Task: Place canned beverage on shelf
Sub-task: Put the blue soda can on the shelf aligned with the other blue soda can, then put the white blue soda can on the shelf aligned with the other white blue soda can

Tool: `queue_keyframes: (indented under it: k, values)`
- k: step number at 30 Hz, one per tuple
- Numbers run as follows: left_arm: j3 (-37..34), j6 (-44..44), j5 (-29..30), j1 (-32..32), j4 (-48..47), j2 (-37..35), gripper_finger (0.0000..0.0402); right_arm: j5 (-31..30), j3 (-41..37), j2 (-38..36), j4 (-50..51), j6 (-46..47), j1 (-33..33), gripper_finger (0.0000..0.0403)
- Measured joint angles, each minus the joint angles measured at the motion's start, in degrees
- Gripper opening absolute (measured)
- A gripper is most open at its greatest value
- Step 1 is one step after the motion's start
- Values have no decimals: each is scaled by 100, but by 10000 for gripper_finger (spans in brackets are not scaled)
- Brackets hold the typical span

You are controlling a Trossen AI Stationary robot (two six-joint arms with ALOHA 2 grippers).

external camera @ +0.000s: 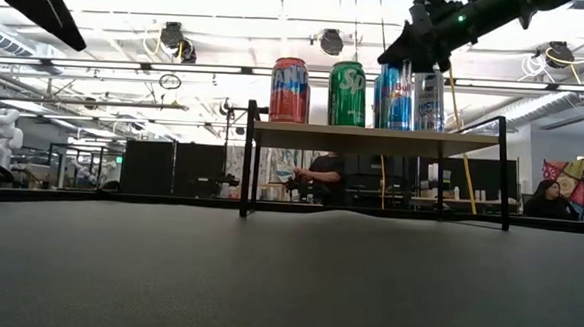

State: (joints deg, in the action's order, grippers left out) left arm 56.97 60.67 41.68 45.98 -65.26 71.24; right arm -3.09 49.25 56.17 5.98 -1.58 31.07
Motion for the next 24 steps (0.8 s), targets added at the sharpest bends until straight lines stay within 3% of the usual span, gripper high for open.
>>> queue_keyframes:
  k: [4,10,13,18,24]
  values:
    - [37,-2,-176,0,-59,0,389,-33,2,-250,-164,29,0,308]
    - [539,622,-1116,-98,-943,-2,389,-140,4,-885,-39,248,-131,308]
    - [775,796,-1886,-105,-1014,-9,389,-125,7,-1199,-28,417,-354,308]
    - [824,1333,-3717,103,-551,-7,389,153,7,-1411,83,666,-846,308]
    - [824,2097,-3899,441,-638,-4,389,162,7,-1202,324,694,-1333,308]
